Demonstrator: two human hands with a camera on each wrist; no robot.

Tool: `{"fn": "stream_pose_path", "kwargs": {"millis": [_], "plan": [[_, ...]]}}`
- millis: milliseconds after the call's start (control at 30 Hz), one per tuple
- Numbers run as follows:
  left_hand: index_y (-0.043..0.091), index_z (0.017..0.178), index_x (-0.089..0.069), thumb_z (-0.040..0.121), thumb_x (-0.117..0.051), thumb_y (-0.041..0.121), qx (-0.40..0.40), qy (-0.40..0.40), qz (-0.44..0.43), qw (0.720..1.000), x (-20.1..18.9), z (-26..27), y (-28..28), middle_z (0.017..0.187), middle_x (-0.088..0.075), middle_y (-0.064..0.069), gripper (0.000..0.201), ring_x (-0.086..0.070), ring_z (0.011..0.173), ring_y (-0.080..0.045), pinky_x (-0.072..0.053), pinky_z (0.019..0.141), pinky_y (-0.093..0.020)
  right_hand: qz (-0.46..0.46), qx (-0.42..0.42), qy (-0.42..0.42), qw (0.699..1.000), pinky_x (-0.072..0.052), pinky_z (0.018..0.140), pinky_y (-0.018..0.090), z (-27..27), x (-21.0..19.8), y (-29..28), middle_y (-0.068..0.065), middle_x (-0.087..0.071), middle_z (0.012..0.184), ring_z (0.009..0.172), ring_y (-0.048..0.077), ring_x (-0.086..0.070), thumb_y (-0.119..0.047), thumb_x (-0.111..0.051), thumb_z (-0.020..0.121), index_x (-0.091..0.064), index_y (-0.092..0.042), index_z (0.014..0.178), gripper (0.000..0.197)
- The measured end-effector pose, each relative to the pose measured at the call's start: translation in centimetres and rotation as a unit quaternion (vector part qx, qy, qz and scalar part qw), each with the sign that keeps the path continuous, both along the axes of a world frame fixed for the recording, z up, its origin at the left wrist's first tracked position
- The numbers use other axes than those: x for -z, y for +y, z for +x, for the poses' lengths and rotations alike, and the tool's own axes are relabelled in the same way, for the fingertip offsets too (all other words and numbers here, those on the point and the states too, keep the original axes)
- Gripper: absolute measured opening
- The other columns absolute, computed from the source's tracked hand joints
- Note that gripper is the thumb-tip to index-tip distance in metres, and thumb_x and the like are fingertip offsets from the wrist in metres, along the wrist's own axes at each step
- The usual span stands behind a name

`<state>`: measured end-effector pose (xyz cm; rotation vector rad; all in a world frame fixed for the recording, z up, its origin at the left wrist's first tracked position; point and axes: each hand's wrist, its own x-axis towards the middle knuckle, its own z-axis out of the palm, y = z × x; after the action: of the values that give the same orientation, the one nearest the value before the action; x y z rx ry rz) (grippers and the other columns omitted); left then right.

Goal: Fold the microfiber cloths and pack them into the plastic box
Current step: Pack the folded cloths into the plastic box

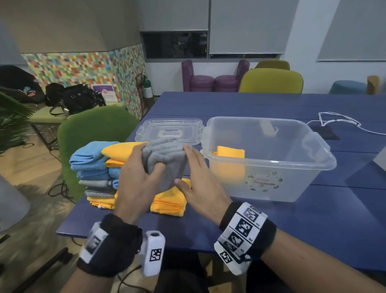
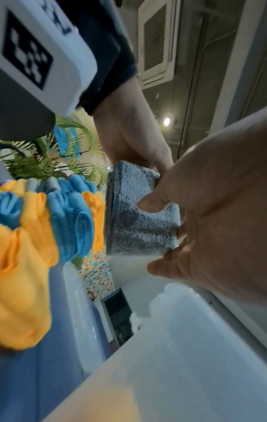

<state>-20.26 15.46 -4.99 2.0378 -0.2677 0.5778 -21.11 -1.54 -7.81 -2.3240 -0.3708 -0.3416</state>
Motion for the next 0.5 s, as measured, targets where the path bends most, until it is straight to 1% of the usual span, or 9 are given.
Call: {"fn": "stream_pose_path", "kwargs": {"millis": [67,133,167,233,300,333,400,433,500], "plan": [[0.025,0.12,-0.059,0.091,-0.067,0.011,0.046,-0.009,-0.012,0.999,-3.0,-0.1,0.5,0.105,-0.069,0.014,0.033,-0.064,0.096,-0.002,-0.051,0.078,-0.022,-0.001,0.002,-0.034,0.999,-0.025,0.123,0.036,-0.9,-2.3,-0.5,-0.001,-0.011,0.168,0.152,0.019,-0.02,-0.035,-0.065,0.096,-0.01,-0.023,0.161,0.086],[0.024,0.122,-0.062,0.087,-0.066,0.014,0.114,-0.017,-0.013,0.993,-6.3,0.0,0.7,0.109,-0.071,0.012,0.036,-0.066,0.1,-0.001,-0.053,0.081,-0.021,0.023,0.001,-0.064,0.998,-0.02,0.124,0.03,-1.2,-5.0,-1.5,0.002,-0.017,0.166,0.152,0.014,-0.018,-0.036,-0.071,0.092,-0.017,-0.018,0.16,0.089],[0.024,0.123,-0.064,0.085,-0.065,0.016,0.149,-0.018,-0.003,0.989,-7.9,0.0,0.7,0.111,-0.072,0.009,0.039,-0.066,0.102,-0.003,-0.054,0.083,-0.022,0.042,-0.002,-0.072,0.997,-0.02,0.124,0.029,-1.1,-6.2,-2.4,0.003,-0.022,0.164,0.152,0.013,-0.019,-0.036,-0.076,0.089,-0.02,-0.016,0.16,0.093],[0.022,0.124,-0.066,0.083,-0.064,0.016,0.207,-0.014,0.016,0.978,-10.8,0.5,0.1,0.116,-0.072,0.003,0.042,-0.067,0.107,-0.013,-0.054,0.087,-0.03,0.093,-0.024,-0.061,0.993,-0.027,0.122,0.029,-1.0,-8.9,-4.3,0.001,-0.032,0.16,0.147,0.01,-0.03,-0.037,-0.084,0.081,-0.023,-0.016,0.159,0.102],[0.019,0.123,-0.068,0.082,-0.063,0.011,0.266,-0.007,0.027,0.964,-13.2,1.3,-1.1,0.116,-0.072,-0.001,0.042,-0.067,0.106,-0.013,-0.053,0.089,-0.031,0.174,-0.073,-0.006,0.982,-0.042,0.113,0.031,-1.2,-11.4,-6.3,-0.001,-0.045,0.15,0.136,0.008,-0.049,-0.029,-0.089,0.077,-0.025,-0.02,0.159,0.104],[0.017,0.122,-0.069,0.083,-0.063,0.009,0.295,0.001,0.027,0.955,-14.2,1.7,-2.1,0.114,-0.073,-0.001,0.04,-0.066,0.104,-0.011,-0.052,0.088,-0.028,0.214,-0.09,0.019,0.973,-0.049,0.106,0.031,-1.4,-12.4,-7.4,-0.001,-0.054,0.141,0.127,0.008,-0.058,-0.02,-0.088,0.077,-0.03,-0.021,0.156,0.099],[0.012,0.121,-0.069,0.087,-0.063,0.01,0.342,0.018,0.006,0.94,-15.7,2.8,-4.6,0.11,-0.071,-0.003,0.034,-0.065,0.101,-0.012,-0.052,0.086,-0.027,0.273,-0.09,0.026,0.958,-0.057,0.092,0.032,-1.6,-13.8,-9.5,0.0,-0.065,0.121,0.11,0.011,-0.067,-0.008,-0.085,0.078,-0.048,-0.015,0.144,0.076],[0.009,0.12,-0.069,0.089,-0.065,0.014,0.351,0.027,-0.009,0.936,-16.2,3.4,-5.9,0.108,-0.071,-0.003,0.032,-0.066,0.1,-0.013,-0.053,0.084,-0.028,0.301,-0.071,0.018,0.951,-0.059,0.087,0.035,-1.5,-14.1,-10.5,0.001,-0.067,0.114,0.104,0.014,-0.068,-0.006,-0.084,0.078,-0.055,-0.012,0.136,0.065],[0.01,0.121,-0.068,0.09,-0.073,0.029,0.353,0.055,-0.01,0.934,-16.8,4.8,-8.7,0.11,-0.074,-0.002,0.036,-0.07,0.1,-0.015,-0.055,0.085,-0.029,0.361,-0.012,0.005,0.932,-0.062,0.082,0.042,-1.3,-14.3,-12.3,0.006,-0.069,0.108,0.099,0.019,-0.069,-0.008,-0.083,0.079,-0.06,-0.01,0.126,0.053]]}}
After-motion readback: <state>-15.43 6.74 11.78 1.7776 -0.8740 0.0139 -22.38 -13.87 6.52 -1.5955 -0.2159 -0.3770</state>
